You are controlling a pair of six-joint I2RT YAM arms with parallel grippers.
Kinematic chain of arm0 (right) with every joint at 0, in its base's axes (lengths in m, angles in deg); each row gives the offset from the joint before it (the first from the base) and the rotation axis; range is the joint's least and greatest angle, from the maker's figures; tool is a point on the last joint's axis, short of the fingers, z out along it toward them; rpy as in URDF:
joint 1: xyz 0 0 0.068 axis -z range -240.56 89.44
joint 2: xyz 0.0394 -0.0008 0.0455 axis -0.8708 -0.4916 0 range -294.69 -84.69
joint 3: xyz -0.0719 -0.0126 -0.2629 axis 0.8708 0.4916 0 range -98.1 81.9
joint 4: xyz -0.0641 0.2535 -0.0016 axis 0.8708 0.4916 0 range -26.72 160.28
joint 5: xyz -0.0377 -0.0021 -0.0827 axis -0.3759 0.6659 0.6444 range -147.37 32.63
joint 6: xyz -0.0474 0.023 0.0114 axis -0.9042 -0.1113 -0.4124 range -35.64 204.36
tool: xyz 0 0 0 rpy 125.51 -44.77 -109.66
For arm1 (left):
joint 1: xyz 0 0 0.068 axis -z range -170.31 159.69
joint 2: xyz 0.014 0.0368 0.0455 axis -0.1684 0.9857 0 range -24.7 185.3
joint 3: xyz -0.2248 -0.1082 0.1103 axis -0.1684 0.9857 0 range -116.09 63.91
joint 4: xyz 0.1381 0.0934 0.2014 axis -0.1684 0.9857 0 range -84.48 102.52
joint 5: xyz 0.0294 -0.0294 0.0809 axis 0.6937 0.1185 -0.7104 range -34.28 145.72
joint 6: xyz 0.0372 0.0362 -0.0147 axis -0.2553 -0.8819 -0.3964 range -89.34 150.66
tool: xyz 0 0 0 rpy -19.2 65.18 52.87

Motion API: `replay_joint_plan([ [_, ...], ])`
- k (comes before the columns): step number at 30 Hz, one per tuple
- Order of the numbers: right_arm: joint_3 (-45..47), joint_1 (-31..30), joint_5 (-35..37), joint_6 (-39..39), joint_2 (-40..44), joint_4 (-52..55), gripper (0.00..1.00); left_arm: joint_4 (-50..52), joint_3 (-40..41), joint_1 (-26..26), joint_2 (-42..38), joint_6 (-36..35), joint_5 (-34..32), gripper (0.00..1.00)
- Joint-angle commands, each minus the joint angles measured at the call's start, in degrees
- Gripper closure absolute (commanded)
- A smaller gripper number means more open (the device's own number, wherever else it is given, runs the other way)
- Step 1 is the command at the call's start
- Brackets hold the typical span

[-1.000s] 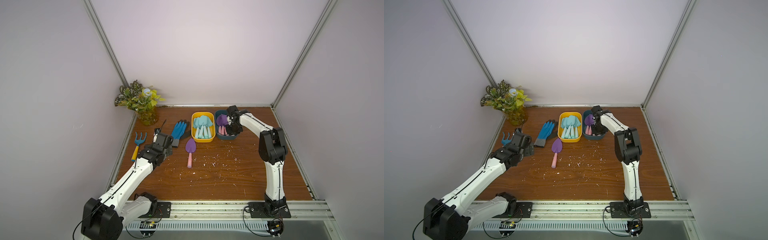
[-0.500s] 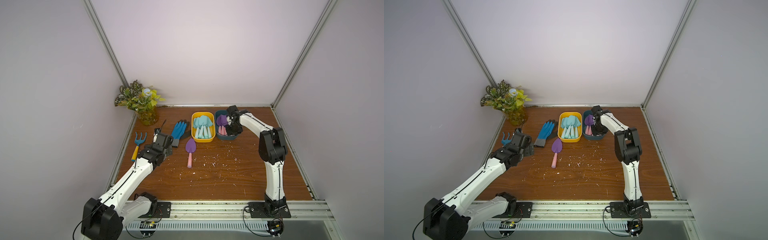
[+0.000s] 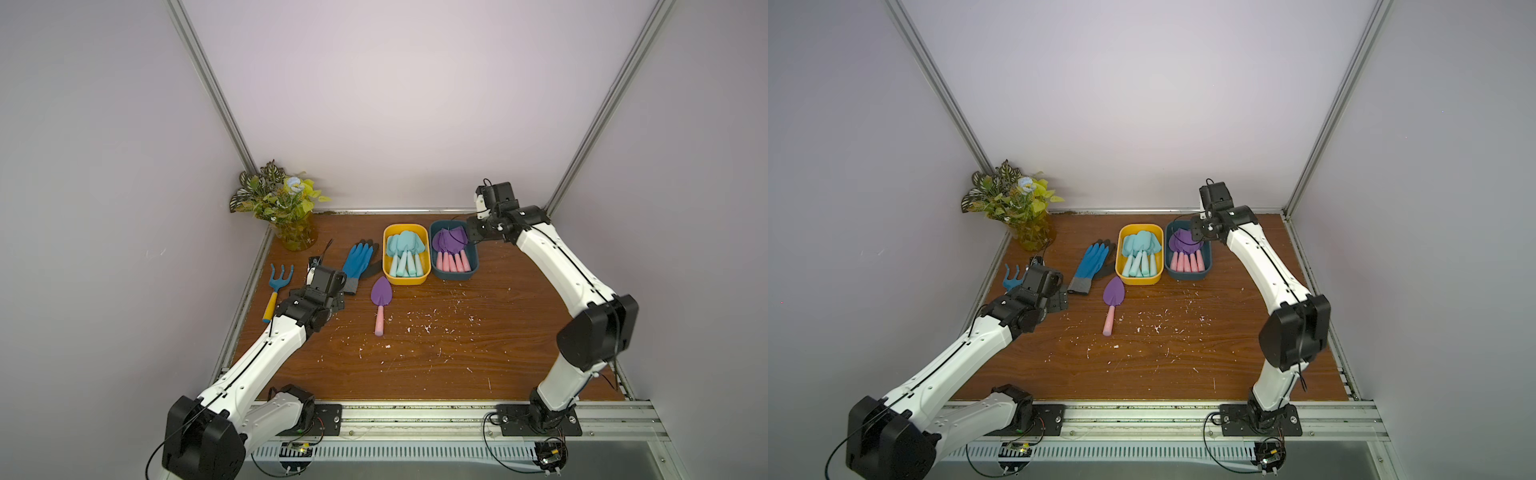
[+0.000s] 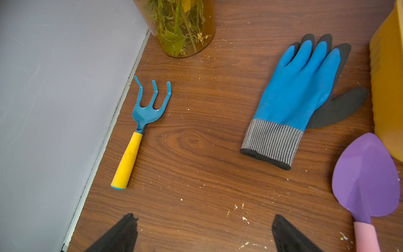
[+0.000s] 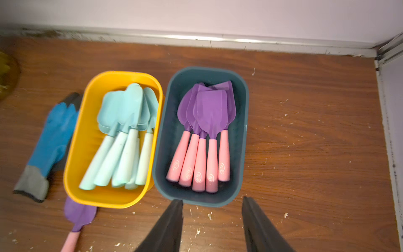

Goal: Sort the small shovels by color and place them into the storage box
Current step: Place the shovel in the storage box, then pick up the shovel from the center of the board.

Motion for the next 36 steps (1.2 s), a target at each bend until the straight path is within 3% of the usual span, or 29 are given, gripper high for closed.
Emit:
replay_joint_plan([
  [1,7.6,0.0,-2.7,4.7,4.7,-3.8,0.5,0.1,0.3,-0.8,1.1,-0.5,1.9,0.05],
  [6,19.2,0.0,-6.8,6.5,12.9,-7.3,0.49,0.1,-0.1,1.3,3.1,0.7,4.5,0.11],
  [14,32.5,0.0,-6.6,5.1,21.1,-9.7,0.5,2.9,-1.9,13.3,5.8,12.4,7.3,0.19],
  [22,38.3,0.1,-7.5,3.9,24.6,-11.2,0.5,2.7,-5.1,19.9,13.9,17.6,9.9,0.21],
  [36,41.7,0.2,-8.7,3.8,26.8,-13.5,0.5,2.6,-8.1,23.4,27.1,15.5,14.6,0.28],
])
